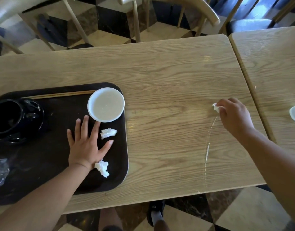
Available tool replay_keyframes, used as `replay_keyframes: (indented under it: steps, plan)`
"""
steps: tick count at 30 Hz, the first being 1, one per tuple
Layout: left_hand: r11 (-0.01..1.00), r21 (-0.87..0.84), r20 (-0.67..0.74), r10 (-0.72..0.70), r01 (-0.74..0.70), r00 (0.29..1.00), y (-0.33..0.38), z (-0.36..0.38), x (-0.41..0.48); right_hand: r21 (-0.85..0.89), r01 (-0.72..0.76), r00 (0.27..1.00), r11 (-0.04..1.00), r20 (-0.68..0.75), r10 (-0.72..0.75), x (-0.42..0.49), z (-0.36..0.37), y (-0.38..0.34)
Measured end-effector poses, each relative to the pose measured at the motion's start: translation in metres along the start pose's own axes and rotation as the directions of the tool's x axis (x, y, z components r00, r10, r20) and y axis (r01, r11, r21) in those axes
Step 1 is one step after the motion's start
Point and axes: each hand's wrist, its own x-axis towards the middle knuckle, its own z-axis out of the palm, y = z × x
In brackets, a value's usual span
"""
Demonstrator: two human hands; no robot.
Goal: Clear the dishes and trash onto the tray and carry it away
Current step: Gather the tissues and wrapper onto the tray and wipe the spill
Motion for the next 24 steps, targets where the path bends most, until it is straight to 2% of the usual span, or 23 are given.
replay_keyframes:
  steps: [4, 9, 13, 19, 24]
  plan:
    - [1.0, -0.001, -0.011, -0.001, 0.001, 1.0, -0.001, 0.001, 0.0, 0.002, 0.006, 1.0, 1.0, 0.026, -0.006, -0.011, 0.001, -0.006]
    - [1.0, -0.003, -0.019, -0.004, 0.004, 1.0, 0.0, 0.002, 0.0, 0.059, 0.159, 0.984, 0.986, 0.076, -0.163, -0.093, 0.006, -0.035]
    - [1.0, -0.011, -0.02, -0.011, 0.011, 1.0, 0.0, 0.002, 0.0, 0.151, 0.263, 0.937, 0.953, 0.197, -0.289, -0.181, 0.005, -0.052]
    - [1.0, -0.029, -0.03, -0.01, 0.009, 0.999, -0.001, 0.005, 0.0, 0.191, 0.259, 0.859, 0.947, 0.402, -0.316, -0.26, 0.0, -0.048]
    - [1.0, -0.025, -0.006, -0.01, 0.01, 1.0, 0.0, 0.003, 0.001, 0.26, 0.2, 0.928, 0.945, 0.26, -0.268, -0.265, -0.006, -0.064]
